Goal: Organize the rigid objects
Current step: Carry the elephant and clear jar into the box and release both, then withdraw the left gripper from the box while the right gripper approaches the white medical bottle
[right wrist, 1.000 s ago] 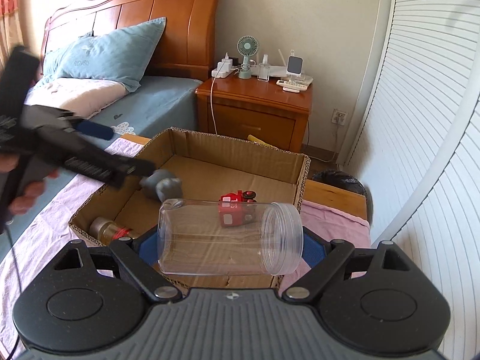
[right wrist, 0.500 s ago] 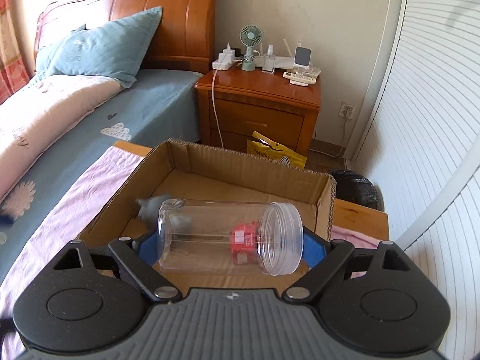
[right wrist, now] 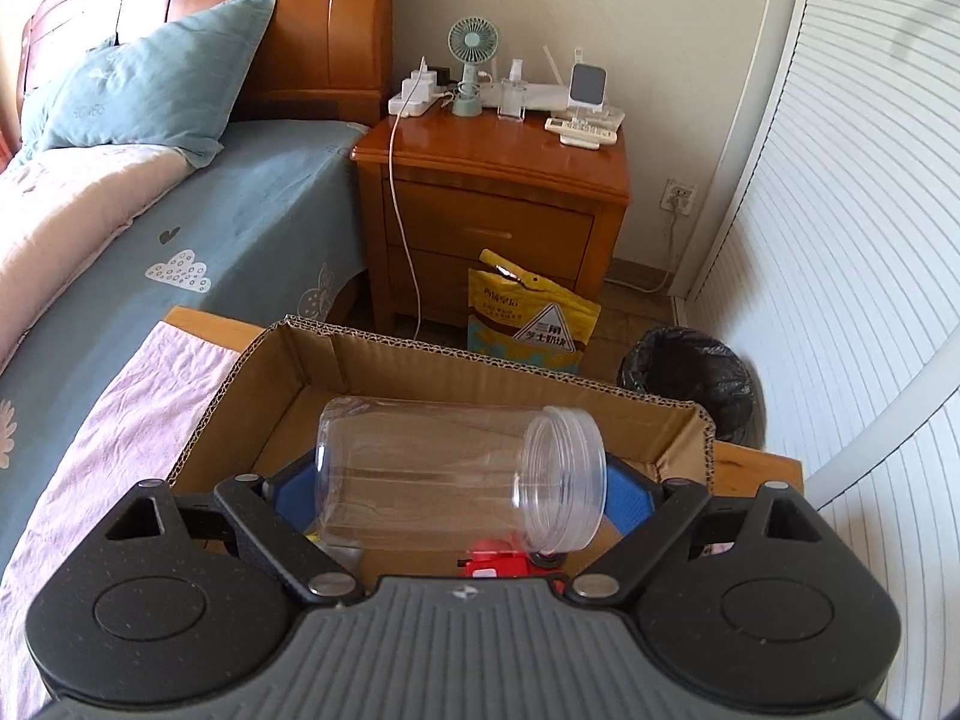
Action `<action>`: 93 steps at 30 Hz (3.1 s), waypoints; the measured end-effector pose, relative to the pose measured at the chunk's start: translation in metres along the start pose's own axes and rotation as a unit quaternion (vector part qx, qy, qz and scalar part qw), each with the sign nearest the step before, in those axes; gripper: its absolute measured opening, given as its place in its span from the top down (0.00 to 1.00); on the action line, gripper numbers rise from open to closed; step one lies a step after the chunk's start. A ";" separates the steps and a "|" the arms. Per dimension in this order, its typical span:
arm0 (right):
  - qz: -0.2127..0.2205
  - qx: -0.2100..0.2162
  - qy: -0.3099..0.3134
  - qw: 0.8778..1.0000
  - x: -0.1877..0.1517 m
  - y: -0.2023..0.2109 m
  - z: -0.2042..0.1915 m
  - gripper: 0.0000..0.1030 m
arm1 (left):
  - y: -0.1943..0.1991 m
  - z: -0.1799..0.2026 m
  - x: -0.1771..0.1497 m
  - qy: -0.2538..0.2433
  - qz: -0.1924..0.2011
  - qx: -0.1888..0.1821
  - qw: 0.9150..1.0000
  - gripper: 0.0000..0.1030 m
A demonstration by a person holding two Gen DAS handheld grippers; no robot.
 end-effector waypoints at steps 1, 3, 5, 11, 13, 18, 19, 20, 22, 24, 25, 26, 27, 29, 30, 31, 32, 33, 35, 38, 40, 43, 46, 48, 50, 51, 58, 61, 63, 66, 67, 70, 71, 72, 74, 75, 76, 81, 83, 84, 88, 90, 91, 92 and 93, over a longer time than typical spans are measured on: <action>0.002 0.004 -0.004 1.000 -0.002 0.001 0.001 0.01 | 0.000 0.000 -0.001 0.000 0.001 0.001 1.000 0.03; 0.000 0.010 -0.006 1.000 -0.003 0.004 0.002 0.01 | -0.002 0.000 -0.001 -0.001 -0.001 0.001 1.000 0.03; -0.004 0.007 -0.003 1.000 -0.006 0.008 0.004 0.01 | -0.003 0.001 -0.002 0.000 -0.003 0.002 1.000 0.03; -0.009 -0.001 0.000 1.000 -0.019 0.026 0.012 0.00 | -0.001 0.006 -0.004 0.006 0.000 0.006 1.000 0.03; -0.011 0.002 -0.003 1.000 -0.025 0.032 0.016 0.00 | 0.001 0.008 -0.005 0.009 0.002 0.013 1.000 0.03; -0.005 -0.003 -0.016 1.000 -0.047 0.050 0.023 0.00 | 0.007 0.012 -0.007 0.016 0.012 0.026 0.999 0.01; -0.007 -0.002 -0.018 1.000 -0.052 0.054 0.025 0.00 | 0.009 0.013 -0.008 0.017 0.016 0.030 0.999 0.01; -0.008 -0.002 -0.018 1.000 -0.058 0.057 0.025 0.00 | 0.010 0.015 -0.009 0.018 0.018 0.033 0.999 0.01; -0.012 -0.008 -0.017 1.000 -0.071 0.062 0.026 0.00 | 0.012 0.018 -0.012 0.021 0.022 0.034 0.999 0.01; -0.015 -0.014 -0.015 1.000 -0.086 0.068 0.029 0.00 | 0.014 0.022 -0.015 0.025 0.027 0.034 0.999 0.01; -0.017 -0.013 -0.017 1.000 -0.093 0.070 0.031 0.00 | 0.015 0.024 -0.017 0.026 0.030 0.034 0.999 0.01; -0.020 -0.012 -0.021 1.000 -0.101 0.072 0.034 0.00 | 0.016 0.027 -0.019 0.030 0.032 0.033 0.998 0.01; -0.022 -0.011 -0.026 0.999 -0.109 0.074 0.037 0.00 | 0.015 0.028 -0.021 0.035 0.032 0.031 0.998 0.01; -0.026 -0.014 -0.036 0.999 -0.124 0.078 0.042 0.00 | 0.015 0.031 -0.025 0.044 0.032 0.027 0.998 0.01; -0.026 -0.014 -0.040 0.999 -0.131 0.079 0.045 0.00 | 0.014 0.032 -0.027 0.047 0.034 0.028 0.998 0.01; -0.025 -0.012 -0.046 0.999 -0.138 0.081 0.048 0.00 | 0.014 0.034 -0.029 0.050 0.037 0.031 0.998 0.01; -0.027 -0.012 -0.053 0.998 -0.146 0.083 0.050 0.00 | 0.013 0.036 -0.031 0.052 0.039 0.036 0.997 0.01; -0.030 -0.012 -0.060 0.998 -0.154 0.084 0.052 0.00 | 0.013 0.038 -0.034 0.054 0.039 0.042 0.997 0.01; -0.032 -0.012 -0.070 0.997 -0.169 0.086 0.052 0.00 | 0.012 0.042 -0.039 0.054 0.039 0.055 0.996 0.01; -0.038 -0.009 -0.079 0.996 -0.187 0.089 0.047 0.00 | 0.008 0.048 -0.048 0.056 0.033 0.081 0.995 0.01; -0.039 0.004 -0.085 0.996 -0.192 0.090 0.042 0.00 | 0.006 0.049 -0.054 0.063 0.027 0.082 0.994 0.01; -0.052 0.015 -0.085 0.995 -0.189 0.086 0.028 0.00 | 0.005 0.048 -0.061 0.082 0.021 0.067 0.994 0.01; -0.051 0.018 -0.069 0.996 -0.184 0.084 0.006 0.00 | 0.005 0.043 -0.066 0.102 0.017 0.063 0.993 0.01; -0.051 0.025 -0.065 0.996 -0.179 0.080 -0.007 0.00 | 0.006 0.040 -0.068 0.110 0.015 0.063 0.992 0.01; -0.055 0.024 -0.058 0.997 -0.177 0.073 -0.017 0.00 | 0.006 0.037 -0.070 0.115 0.014 0.060 0.991 0.01; -0.057 0.022 -0.055 0.997 -0.176 0.070 -0.021 0.00 | 0.006 0.038 -0.072 0.116 0.013 0.060 0.991 0.01; -0.077 0.009 -0.064 0.995 -0.196 0.062 -0.016 0.00 | 0.005 0.041 -0.077 0.106 0.007 0.049 0.993 0.01; -0.078 0.009 -0.072 0.994 -0.210 0.069 -0.009 0.00 | 0.001 0.046 -0.076 0.097 0.006 0.042 0.994 0.01; -0.074 0.002 -0.069 0.995 -0.220 0.076 -0.006 0.00 | 0.000 0.050 -0.074 0.092 0.005 0.038 0.995 0.01; -0.069 -0.015 -0.062 0.996 -0.236 0.086 -0.003 0.00 | -0.002 0.054 -0.073 0.086 0.004 0.029 0.996 0.01; -0.065 -0.018 -0.060 0.996 -0.242 0.089 -0.002 0.00 | -0.003 0.056 -0.073 0.085 0.003 0.029 0.996 0.01; -0.050 -0.032 -0.056 0.997 -0.260 0.098 0.003 0.00 | -0.004 0.059 -0.072 0.080 0.001 0.028 0.996 0.01; -0.045 -0.038 -0.056 0.997 -0.267 0.100 0.006 0.00 | -0.005 0.060 -0.072 0.079 0.000 0.026 0.997 0.01; -0.039 -0.044 -0.057 0.997 -0.273 0.102 0.008 0.00 | -0.006 0.062 -0.073 0.078 -0.001 0.024 0.997 0.01; -0.030 -0.052 -0.056 0.997 -0.285 0.105 0.012 0.00 | -0.008 0.065 -0.072 0.073 -0.004 0.020 0.997 0.01; -0.024 -0.052 -0.056 0.997 -0.292 0.106 0.014 0.00 | -0.009 0.066 -0.072 0.071 -0.004 0.019 0.997 0.01; -0.017 -0.050 -0.053 0.997 -0.297 0.107 0.016 0.00 | -0.010 0.068 -0.071 0.068 -0.005 0.017 0.998 0.01; -0.020 -0.036 -0.064 0.997 -0.321 0.098 0.028 0.00 | -0.015 0.081 -0.070 0.051 -0.009 0.002 0.999 0.01; -0.023 -0.030 -0.069 0.997 -0.327 0.093 0.031 0.00 | -0.017 0.088 -0.069 0.038 -0.008 -0.002 0.999 0.01; -0.020 -0.029 -0.069 0.997 -0.330 0.092 0.032 0.00 | -0.018 0.091 -0.069 0.032 -0.007 -0.006 0.999 0.01; -0.009 -0.031 -0.057 0.998 -0.334 0.093 0.029 0.00 | -0.023 0.103 -0.071 0.011 -0.008 -0.030 0.999 0.01; -0.005 -0.028 -0.053 0.998 -0.335 0.093 0.030 0.00 | -0.027 0.110 -0.072 -0.002 -0.005 -0.036 0.999 0.01; -0.001 -0.027 -0.050 0.998 -0.336 0.094 0.030 0.00 | -0.029 0.113 -0.072 -0.008 -0.003 -0.037 0.999 0.01; 0.003 -0.026 -0.048 0.999 -0.338 0.094 0.031 0.00 | -0.031 0.116 -0.073 -0.015 -0.001 -0.039 0.999 0.03; 0.007 -0.024 -0.045 0.999 -0.339 0.094 0.031 0.00 | -0.034 0.119 -0.073 -0.019 -0.001 -0.039 0.999 0.04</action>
Point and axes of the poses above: each gripper's, at about its wrist camera, not at the fingertips, and y roughly against the way its jaws point, z to its right, x to its top, the point moved 2 cm from there along -y, roughly the way its jaws point, and after that the axes turned 7 degrees about -z, right-handed, at the moved point
